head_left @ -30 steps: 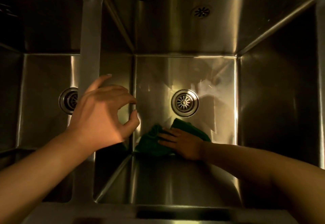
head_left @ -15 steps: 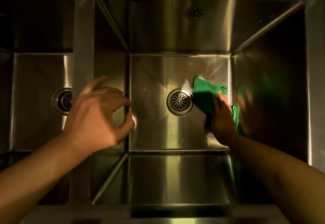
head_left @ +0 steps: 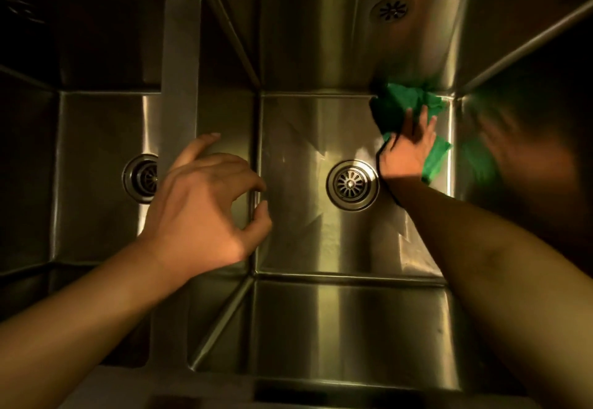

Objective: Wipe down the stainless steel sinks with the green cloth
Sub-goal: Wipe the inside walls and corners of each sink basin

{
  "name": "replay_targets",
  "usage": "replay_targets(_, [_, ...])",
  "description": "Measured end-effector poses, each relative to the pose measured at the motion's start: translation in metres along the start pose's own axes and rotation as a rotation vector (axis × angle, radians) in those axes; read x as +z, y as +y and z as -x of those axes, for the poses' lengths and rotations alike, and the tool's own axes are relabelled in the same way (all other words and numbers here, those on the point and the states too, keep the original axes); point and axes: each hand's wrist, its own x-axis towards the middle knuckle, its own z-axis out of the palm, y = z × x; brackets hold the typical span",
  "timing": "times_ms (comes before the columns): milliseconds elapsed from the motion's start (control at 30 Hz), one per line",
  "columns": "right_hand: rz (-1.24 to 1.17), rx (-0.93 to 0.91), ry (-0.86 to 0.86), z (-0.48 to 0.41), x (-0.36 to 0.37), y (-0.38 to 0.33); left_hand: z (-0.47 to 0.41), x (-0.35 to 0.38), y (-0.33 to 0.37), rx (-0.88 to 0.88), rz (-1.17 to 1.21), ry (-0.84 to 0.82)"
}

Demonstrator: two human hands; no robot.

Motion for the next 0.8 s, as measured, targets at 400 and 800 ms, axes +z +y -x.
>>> replay_targets(400, [-0.037,-0.309,-0.229,0.05,0.052,-0.124,-0.001,-0.001,0.003,-0.018,-0.052,-0.052])
replay_targets(800, [0.274,-0.853,-0.711,0.154,0.038,-0.118,-0.001,-0.002,0.001,-0.01,-0.055,-0.019])
